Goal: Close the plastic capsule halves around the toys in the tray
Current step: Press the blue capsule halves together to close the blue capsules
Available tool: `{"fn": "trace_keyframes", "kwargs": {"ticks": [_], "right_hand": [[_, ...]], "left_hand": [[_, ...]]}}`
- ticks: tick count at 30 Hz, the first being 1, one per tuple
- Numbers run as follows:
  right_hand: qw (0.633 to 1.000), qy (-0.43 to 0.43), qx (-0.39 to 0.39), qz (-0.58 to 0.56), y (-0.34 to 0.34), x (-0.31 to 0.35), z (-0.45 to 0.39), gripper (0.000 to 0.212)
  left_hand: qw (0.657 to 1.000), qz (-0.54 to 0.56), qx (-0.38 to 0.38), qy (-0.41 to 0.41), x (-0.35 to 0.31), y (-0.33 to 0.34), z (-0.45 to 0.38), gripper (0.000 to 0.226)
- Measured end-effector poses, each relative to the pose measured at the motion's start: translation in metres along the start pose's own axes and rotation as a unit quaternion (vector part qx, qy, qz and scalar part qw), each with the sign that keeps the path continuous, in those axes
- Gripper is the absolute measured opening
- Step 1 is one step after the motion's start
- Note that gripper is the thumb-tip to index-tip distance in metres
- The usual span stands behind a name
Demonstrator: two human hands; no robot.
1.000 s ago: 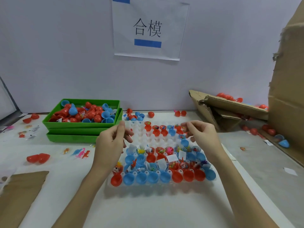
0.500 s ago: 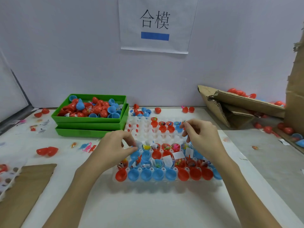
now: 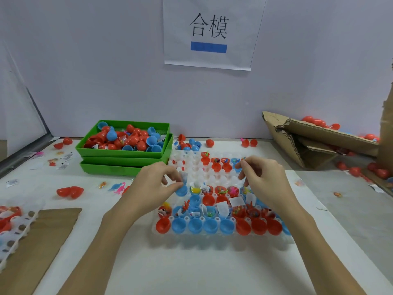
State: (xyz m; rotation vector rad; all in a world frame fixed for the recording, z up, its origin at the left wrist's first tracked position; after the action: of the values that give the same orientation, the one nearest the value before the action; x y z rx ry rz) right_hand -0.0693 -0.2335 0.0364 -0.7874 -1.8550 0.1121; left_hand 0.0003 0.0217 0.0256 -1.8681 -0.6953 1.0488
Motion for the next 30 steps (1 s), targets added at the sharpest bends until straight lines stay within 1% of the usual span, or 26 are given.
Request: {"fn": "trace_keyframes", "kwargs": {"ticks": [2,4,5,7,9,10,12,15,17,20,23,25,30], "right_hand": [[1.000,-0.003,0.003,-0.007,0.002,0.004,0.001,0.012],[0.999,-0.018,0.019,-0.023,0.007,0.013,0.004,0.010],[0.998,-0.032,0.035,-0.034,0.012,0.019,0.006,0.012],[0.993,-0.058,0.084,-0.060,0.027,0.031,0.012,0.027],[0.985,-0.067,0.134,-0.088,0.045,0.039,0.021,0.044],[0.982,-0.067,0.147,-0.096,0.052,0.041,0.024,0.049],[0.983,-0.064,0.140,-0.103,0.060,0.041,0.028,0.049],[0.985,-0.063,0.100,-0.123,0.055,0.039,0.026,0.038],[0.982,-0.056,0.095,-0.153,0.050,0.038,0.023,0.033],[0.978,-0.050,0.103,-0.175,0.045,0.038,0.021,0.034],[0.975,-0.051,0.108,-0.186,0.045,0.039,0.021,0.035],[0.974,-0.057,0.112,-0.190,0.046,0.040,0.022,0.036],[0.976,-0.075,0.112,-0.171,0.045,0.043,0.021,0.035]], "left_hand": [[0.999,0.026,-0.047,-0.007,0.000,-0.008,-0.001,0.006],[0.992,0.079,-0.099,-0.007,-0.004,-0.016,0.000,0.003],[0.986,0.111,-0.121,-0.003,-0.007,-0.020,0.001,0.002],[0.976,0.156,-0.152,0.008,-0.017,-0.022,0.005,0.004],[0.971,0.165,-0.169,0.022,-0.029,-0.021,0.009,0.005],[0.971,0.158,-0.175,0.031,-0.034,-0.019,0.011,0.005],[0.973,0.133,-0.183,0.053,-0.042,-0.015,0.014,0.005],[0.968,0.127,-0.203,0.080,-0.050,-0.014,0.017,0.007],[0.962,0.146,-0.216,0.083,-0.052,-0.016,0.018,0.012],[0.950,0.184,-0.236,0.085,-0.054,-0.020,0.021,0.017],[0.930,0.235,-0.271,0.078,-0.053,-0.025,0.025,0.028],[0.919,0.266,-0.283,0.073,-0.050,-0.025,0.026,0.031],[0.909,0.332,-0.242,0.071,-0.045,-0.018,0.019,0.021]]}}
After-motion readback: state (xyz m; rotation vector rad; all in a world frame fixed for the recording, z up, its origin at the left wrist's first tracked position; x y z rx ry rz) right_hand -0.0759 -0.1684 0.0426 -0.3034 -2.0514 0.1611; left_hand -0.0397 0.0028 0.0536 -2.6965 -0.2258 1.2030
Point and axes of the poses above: each hand's wrist, its own z-axis away from the middle knuckle, its own y-axis out of the palm, x = y × z, the point moved 7 cm from there along -z, towards the middle knuckle, and after that the axes turned 10 degrees about -z, right-handed, at the moved point
